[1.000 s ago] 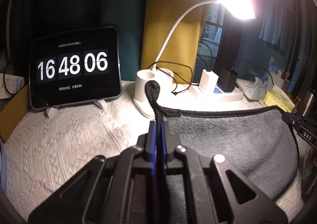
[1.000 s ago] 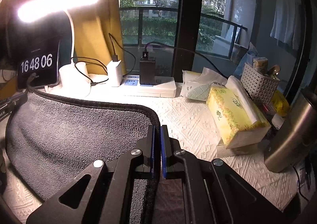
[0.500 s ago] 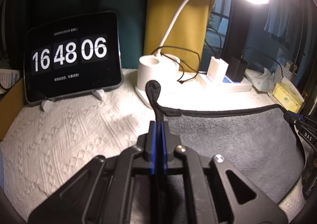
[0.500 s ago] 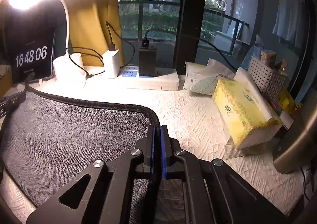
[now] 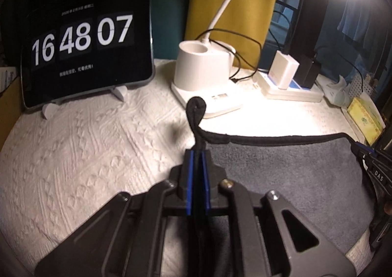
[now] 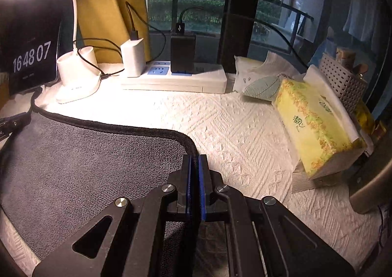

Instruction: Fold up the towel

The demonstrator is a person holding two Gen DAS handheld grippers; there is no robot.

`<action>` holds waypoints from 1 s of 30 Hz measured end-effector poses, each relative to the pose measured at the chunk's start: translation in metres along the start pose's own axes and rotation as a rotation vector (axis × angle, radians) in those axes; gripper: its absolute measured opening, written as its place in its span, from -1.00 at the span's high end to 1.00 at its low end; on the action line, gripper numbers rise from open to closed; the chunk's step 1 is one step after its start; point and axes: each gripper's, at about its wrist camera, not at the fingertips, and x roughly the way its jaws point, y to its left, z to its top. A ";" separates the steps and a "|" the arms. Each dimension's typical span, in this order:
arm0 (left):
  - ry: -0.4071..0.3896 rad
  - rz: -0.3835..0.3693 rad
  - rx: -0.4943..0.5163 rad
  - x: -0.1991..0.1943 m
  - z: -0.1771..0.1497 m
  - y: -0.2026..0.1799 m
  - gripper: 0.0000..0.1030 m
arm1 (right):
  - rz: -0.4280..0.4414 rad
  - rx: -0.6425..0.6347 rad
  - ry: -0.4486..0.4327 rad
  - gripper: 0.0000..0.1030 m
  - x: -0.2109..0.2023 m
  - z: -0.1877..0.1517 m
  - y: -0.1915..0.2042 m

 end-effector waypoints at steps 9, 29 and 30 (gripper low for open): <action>0.088 0.012 0.014 0.019 -0.001 -0.004 0.81 | 0.005 0.006 0.081 0.88 0.017 0.001 0.000; 0.045 -0.001 0.017 -0.003 -0.002 -0.010 -0.24 | -0.002 0.023 0.057 0.31 0.007 0.001 -0.001; 0.043 -0.002 0.019 -0.005 -0.002 -0.011 -0.24 | -0.002 0.019 0.052 0.31 0.004 0.001 0.000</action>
